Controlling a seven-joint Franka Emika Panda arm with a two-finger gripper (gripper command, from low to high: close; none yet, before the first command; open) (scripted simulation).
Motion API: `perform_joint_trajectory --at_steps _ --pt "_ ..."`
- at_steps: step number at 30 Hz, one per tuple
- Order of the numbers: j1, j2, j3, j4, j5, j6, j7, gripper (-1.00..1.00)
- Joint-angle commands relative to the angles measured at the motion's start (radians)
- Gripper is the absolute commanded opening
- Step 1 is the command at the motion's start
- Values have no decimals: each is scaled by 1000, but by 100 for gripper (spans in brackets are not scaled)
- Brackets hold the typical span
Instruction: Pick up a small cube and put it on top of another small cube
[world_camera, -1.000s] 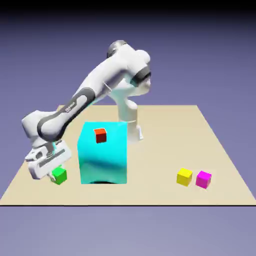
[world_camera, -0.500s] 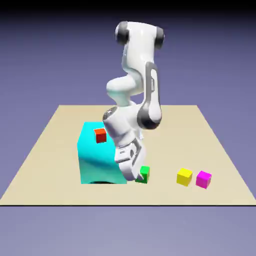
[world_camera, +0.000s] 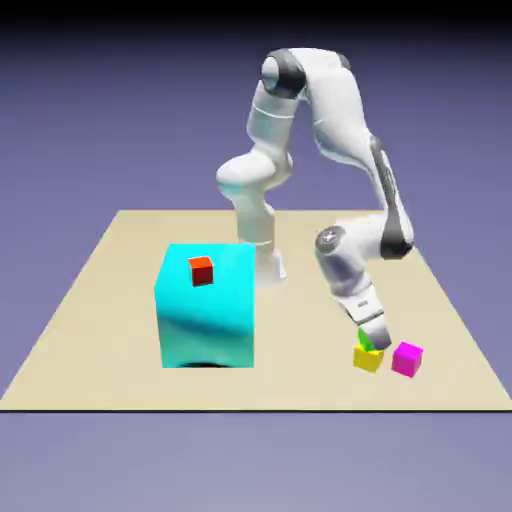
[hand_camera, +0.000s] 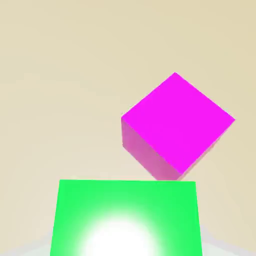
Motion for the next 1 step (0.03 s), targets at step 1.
perform_joint_trajectory --at_steps 1 --pt "4 -34 -16 -12 -44 -10 32 100"
